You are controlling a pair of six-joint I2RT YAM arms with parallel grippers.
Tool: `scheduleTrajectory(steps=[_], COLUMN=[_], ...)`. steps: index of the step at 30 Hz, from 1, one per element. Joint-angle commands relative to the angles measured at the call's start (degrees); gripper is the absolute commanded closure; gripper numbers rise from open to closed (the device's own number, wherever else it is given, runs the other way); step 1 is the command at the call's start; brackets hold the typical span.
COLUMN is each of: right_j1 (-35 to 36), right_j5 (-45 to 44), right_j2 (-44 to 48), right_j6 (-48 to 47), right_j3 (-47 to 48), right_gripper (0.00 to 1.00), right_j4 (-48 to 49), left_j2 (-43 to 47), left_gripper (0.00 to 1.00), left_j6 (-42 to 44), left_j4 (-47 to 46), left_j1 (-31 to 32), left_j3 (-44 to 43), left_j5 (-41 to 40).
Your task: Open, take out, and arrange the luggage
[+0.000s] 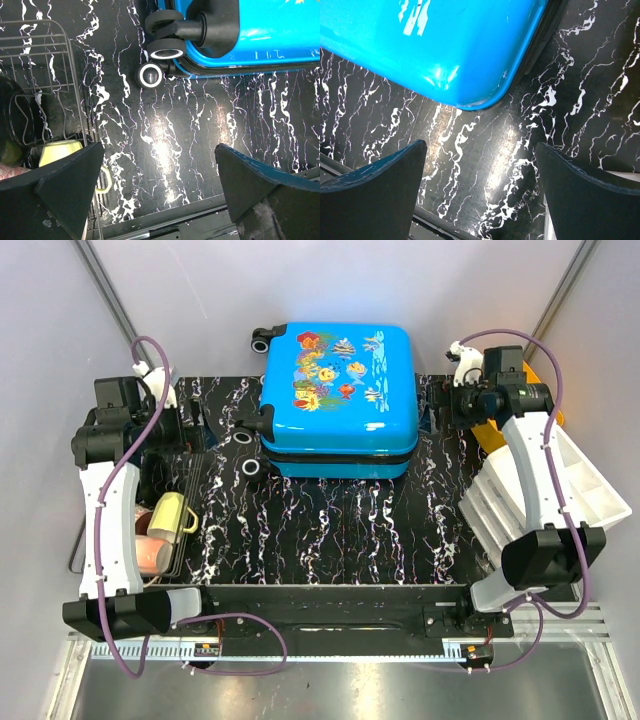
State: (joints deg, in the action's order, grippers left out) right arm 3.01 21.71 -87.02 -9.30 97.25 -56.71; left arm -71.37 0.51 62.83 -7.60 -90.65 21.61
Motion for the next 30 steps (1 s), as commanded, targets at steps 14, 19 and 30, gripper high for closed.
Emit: scheduleTrajectory(steps=[14,19,30], right_j1=[0.9,3.9,20.3], right_j5=[14.7,21.8,27.6], right_j2=[-19.7,-19.4,-10.5], right_j6=[14.8,20.5,29.8], right_j3=[9.2,1.7,-12.0], right_gripper=[0.00,0.00,0.00], right_j4=[13.0,20.1,33.3], left_j2=[-7.3,-6.8,-11.2], left_gripper=[0.01,0.01,0.01], left_j6=[1.2,1.2,-4.2], left_j4=[-4.6,-5.7,-10.4], left_j1=[0.8,0.9,0.7], left_j3=[-4.2,-2.7,-5.1], left_j5=[9.2,10.6,15.0])
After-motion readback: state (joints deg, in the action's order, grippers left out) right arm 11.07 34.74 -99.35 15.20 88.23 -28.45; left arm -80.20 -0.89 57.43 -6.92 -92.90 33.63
